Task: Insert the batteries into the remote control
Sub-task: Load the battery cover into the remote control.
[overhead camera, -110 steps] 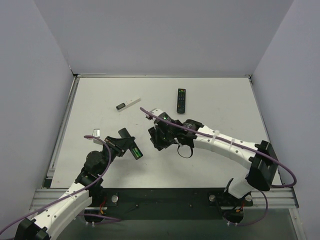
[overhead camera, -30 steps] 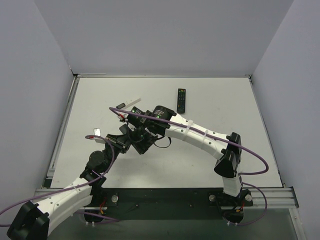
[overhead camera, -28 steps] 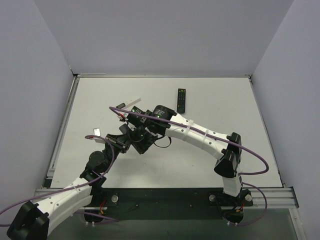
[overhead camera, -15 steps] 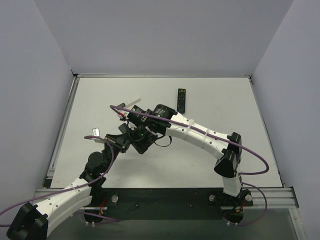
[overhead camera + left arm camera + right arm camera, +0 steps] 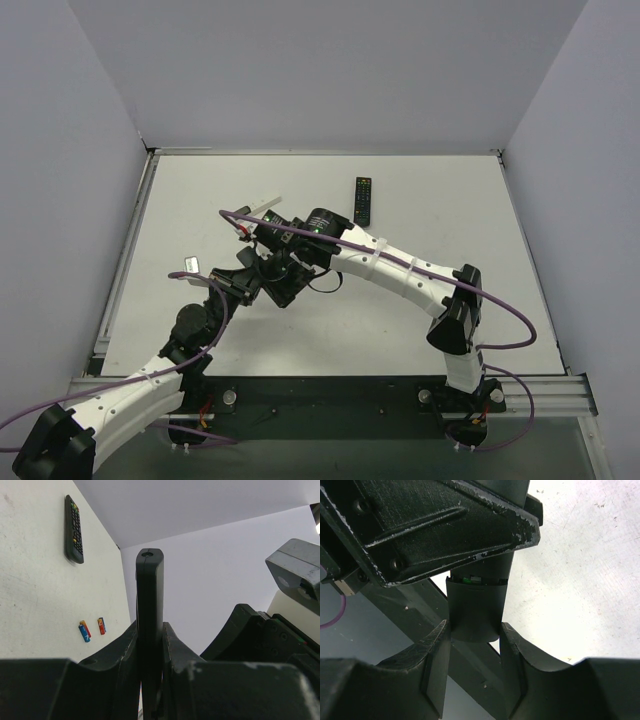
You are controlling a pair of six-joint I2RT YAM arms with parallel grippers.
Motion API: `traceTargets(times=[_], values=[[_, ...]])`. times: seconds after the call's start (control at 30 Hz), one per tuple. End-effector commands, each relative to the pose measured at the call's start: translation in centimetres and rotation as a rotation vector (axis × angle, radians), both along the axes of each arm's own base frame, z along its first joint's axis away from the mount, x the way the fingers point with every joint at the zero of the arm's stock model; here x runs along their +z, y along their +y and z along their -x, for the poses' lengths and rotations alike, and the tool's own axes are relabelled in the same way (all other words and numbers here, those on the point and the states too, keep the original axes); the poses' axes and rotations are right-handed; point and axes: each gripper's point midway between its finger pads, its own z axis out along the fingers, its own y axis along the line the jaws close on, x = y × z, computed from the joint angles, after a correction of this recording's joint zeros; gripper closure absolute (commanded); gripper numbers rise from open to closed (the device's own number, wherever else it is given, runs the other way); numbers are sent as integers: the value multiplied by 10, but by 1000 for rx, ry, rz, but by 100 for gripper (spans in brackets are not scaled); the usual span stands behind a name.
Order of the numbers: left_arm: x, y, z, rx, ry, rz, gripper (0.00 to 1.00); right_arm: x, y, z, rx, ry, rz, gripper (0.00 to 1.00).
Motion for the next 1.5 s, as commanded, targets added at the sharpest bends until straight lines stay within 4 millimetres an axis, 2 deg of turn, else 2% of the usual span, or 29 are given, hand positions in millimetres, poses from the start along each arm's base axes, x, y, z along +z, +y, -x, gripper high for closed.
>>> traceTargets(times=[0.0,0.23,0.37,0.63,0.77,1.3,1.47], values=[[-14,5,8,2,-18,6,100,0,1,4,-6,39,8,77],[-16,5,8,0,-13,9,100,1,2,4,-6,39,5,74],[-16,5,9,1,-10,11,100,1,3,4,-6,41,6,69],[-14,5,9,1,-15,15,100,1,3,4,-6,40,2,68],[-16,5,9,4,-11,13,100,2,3,4,-5,39,2,61],[-18,9,8,23,-3,28,100,4,2,3,-10,32,0,61],[-21,12,8,35,4,28,100,6,0,2,-12,23,-3,57]])
